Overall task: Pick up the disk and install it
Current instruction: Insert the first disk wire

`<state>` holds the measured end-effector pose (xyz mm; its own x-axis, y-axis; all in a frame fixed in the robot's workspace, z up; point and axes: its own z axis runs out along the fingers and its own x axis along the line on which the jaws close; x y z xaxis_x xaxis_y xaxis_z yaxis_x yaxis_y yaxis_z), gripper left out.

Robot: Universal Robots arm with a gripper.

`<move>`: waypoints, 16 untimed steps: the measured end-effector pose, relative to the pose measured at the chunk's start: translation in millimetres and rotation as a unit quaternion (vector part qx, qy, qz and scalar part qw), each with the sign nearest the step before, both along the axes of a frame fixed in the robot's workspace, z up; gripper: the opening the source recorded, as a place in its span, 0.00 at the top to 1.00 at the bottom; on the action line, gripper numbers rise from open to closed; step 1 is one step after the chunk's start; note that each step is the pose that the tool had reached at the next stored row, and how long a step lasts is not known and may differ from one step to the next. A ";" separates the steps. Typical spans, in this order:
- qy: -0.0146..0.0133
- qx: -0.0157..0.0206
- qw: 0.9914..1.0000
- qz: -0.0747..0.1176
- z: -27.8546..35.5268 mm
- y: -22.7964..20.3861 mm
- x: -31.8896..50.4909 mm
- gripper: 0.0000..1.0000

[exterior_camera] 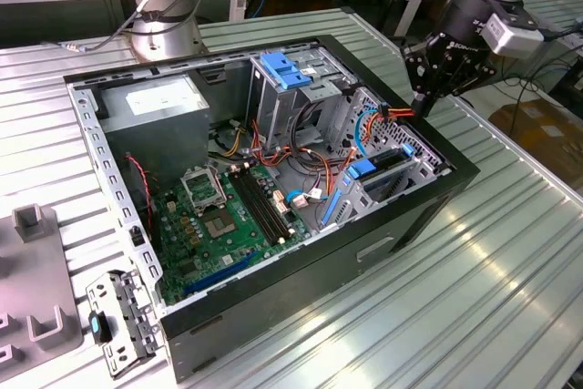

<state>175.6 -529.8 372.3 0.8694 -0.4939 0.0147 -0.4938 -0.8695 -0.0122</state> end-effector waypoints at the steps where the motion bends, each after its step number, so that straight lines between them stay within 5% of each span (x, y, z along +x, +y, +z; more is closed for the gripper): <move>1: 0.000 0.000 1.000 -0.004 0.0 0.0 0.0 0.84; 5: 0.000 0.000 0.999 -0.036 0.0 0.1 -1.0 0.84; 13: 0.000 0.000 0.999 -0.039 3.0 -0.2 -3.8 0.84; 16: 0.000 0.000 0.998 -0.062 3.3 -0.2 -3.8 0.84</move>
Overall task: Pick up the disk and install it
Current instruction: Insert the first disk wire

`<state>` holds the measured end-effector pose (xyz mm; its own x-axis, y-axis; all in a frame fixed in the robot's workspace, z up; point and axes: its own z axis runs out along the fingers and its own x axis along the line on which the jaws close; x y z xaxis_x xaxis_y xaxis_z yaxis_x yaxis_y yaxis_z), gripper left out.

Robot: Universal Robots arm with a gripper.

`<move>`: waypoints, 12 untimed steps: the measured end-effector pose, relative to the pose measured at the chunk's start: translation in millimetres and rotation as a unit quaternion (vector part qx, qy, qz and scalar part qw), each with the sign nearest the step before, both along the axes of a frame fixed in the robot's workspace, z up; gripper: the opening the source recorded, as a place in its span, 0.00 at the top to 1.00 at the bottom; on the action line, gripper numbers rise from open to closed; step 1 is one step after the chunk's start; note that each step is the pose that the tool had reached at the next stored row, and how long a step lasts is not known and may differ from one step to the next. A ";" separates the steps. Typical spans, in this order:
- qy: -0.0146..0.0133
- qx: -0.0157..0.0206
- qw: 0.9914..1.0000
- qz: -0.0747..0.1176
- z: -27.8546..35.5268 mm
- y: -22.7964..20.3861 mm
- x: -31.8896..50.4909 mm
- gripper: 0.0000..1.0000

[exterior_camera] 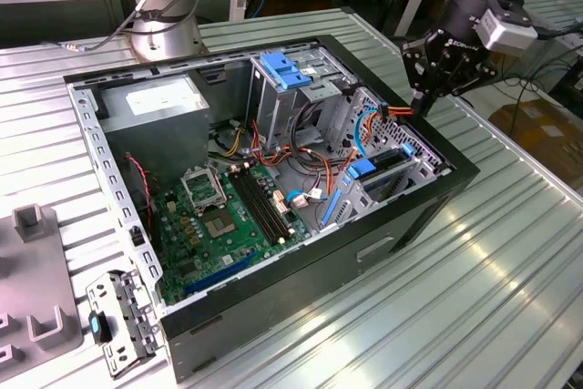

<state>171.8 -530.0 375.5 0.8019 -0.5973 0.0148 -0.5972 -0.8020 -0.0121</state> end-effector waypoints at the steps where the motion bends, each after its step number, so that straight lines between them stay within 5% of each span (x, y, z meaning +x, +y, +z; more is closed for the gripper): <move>1: 0.000 0.000 1.000 -0.007 0.0 0.0 0.0 0.84; 5: 0.000 0.000 0.999 -0.038 0.0 0.1 -0.5 0.84; 9: 0.000 0.000 0.999 -0.046 0.0 0.0 -4.2 0.84; 12: 0.000 0.000 0.997 -0.073 -0.1 0.0 -4.2 0.84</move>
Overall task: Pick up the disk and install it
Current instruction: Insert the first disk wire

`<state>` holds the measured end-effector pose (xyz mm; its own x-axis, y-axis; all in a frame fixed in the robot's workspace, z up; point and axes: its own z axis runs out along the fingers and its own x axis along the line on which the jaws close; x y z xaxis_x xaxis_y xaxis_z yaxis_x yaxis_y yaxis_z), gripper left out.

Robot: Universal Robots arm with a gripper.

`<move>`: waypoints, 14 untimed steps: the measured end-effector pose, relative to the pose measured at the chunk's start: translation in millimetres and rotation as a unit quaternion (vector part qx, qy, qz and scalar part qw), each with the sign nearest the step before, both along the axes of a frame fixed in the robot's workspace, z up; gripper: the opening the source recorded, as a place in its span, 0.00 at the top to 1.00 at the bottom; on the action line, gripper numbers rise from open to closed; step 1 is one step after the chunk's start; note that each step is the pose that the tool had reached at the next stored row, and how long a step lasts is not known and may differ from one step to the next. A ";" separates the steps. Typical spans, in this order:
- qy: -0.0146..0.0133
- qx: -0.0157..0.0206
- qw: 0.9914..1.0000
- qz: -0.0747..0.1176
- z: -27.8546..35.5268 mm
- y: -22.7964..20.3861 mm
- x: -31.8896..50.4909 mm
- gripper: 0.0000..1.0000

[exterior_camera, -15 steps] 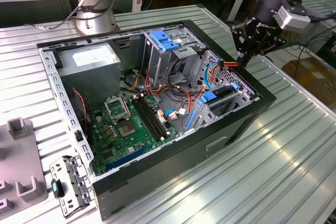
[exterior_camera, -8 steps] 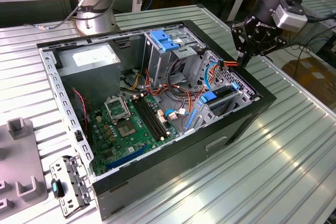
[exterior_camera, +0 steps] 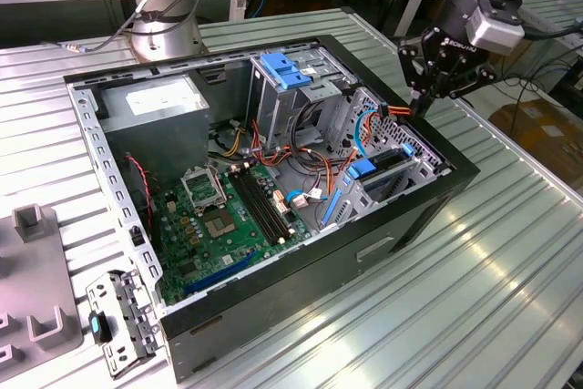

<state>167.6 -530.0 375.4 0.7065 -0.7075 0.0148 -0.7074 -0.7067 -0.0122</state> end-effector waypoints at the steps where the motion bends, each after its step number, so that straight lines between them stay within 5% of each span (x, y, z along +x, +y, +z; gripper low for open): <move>1: 0.000 0.000 1.000 -0.008 0.0 0.0 0.0 0.84; 3: 0.000 0.000 1.000 -0.024 0.0 0.0 0.0 0.84; 10: 0.000 0.000 1.000 -0.030 0.0 -0.8 -8.5 0.84; 14: 0.000 0.000 0.998 -0.059 0.0 -0.8 -8.6 0.84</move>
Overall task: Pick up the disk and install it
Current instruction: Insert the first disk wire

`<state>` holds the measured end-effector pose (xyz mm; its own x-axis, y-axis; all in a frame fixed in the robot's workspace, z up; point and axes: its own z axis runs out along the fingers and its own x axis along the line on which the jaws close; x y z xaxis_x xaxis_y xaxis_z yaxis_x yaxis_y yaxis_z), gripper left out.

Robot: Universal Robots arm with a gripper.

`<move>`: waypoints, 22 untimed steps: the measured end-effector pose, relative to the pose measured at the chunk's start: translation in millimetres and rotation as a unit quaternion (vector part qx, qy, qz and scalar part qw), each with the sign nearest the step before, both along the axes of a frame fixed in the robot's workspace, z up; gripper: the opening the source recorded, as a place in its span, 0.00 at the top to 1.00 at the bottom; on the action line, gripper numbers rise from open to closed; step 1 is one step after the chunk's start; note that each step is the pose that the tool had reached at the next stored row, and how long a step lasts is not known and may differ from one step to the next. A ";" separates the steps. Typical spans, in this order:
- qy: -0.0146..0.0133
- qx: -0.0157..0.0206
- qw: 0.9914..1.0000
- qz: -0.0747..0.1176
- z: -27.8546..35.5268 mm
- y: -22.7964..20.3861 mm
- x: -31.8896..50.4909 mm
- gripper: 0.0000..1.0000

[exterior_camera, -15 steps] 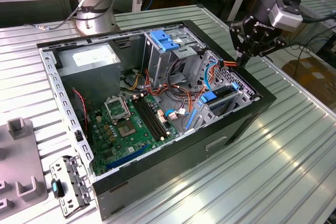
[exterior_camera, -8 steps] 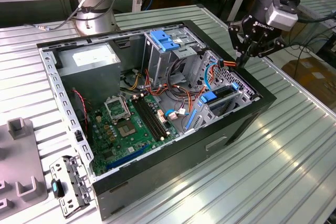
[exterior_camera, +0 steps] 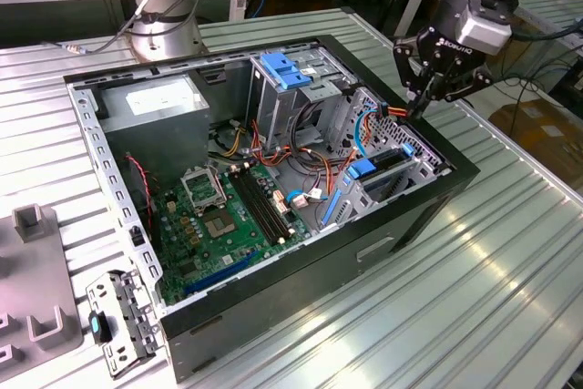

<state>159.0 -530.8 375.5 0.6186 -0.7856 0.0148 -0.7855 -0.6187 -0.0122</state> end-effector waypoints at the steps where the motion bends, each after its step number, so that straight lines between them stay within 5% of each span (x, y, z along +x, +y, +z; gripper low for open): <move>1: 0.000 0.000 1.000 -0.008 0.0 0.0 0.0 0.84; 3: 0.000 0.000 0.999 -0.040 0.0 0.0 0.0 0.84; 10: 0.000 0.000 0.998 -0.062 0.0 0.0 -5.2 0.84; 14: 0.000 0.000 0.995 -0.099 0.0 0.0 -5.2 0.84; 17: 0.000 0.000 0.991 -0.133 0.0 0.0 -5.2 0.84; 22: 0.000 0.000 0.990 -0.138 0.0 0.0 -10.6 0.84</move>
